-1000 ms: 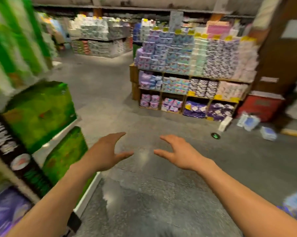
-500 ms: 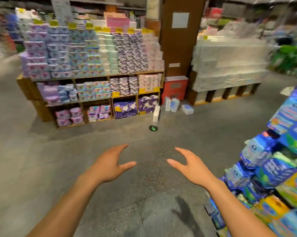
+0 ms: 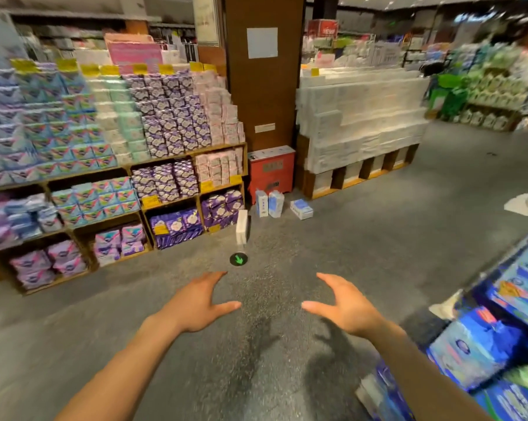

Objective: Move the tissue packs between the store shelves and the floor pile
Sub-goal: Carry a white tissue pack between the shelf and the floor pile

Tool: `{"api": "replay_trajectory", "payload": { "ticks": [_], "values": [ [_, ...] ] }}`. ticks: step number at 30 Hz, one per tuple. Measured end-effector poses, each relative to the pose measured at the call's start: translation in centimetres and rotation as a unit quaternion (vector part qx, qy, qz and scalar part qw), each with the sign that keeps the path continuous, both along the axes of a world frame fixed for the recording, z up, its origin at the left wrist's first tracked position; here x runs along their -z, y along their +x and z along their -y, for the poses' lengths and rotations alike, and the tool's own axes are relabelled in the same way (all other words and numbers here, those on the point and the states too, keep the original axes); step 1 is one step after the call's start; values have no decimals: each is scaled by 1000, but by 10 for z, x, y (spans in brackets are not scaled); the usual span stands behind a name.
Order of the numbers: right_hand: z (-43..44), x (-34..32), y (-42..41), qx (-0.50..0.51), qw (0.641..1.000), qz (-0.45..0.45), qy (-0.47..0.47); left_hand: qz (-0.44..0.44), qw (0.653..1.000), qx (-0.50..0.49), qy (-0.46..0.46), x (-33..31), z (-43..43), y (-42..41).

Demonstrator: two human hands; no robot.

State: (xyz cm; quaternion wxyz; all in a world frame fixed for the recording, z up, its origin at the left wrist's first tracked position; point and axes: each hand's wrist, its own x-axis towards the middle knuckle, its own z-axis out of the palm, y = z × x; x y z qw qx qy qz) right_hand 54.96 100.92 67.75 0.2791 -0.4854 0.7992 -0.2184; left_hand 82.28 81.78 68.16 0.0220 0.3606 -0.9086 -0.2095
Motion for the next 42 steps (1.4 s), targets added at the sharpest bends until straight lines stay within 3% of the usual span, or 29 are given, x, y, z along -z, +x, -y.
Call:
{"api": "replay_trajectory", "payload": {
  "ticks": [10,18,27,35,42],
  "values": [
    [151,1,-160,-5,998,-50,32,-11,1000,-2,-17,16,158,-173],
    [322,31,-292,-1,997,-60,47,-24,999,5,33,53,328,-312],
    [505,27,-438,-5,993,-62,98,11,999,9,43,35,513,-455],
    [681,62,-588,-107,989,-41,90,29,994,-86,63,72,632,-564],
    [829,53,-696,-230,964,-72,115,30,974,-212,70,79,700,-647]
  ]
}}
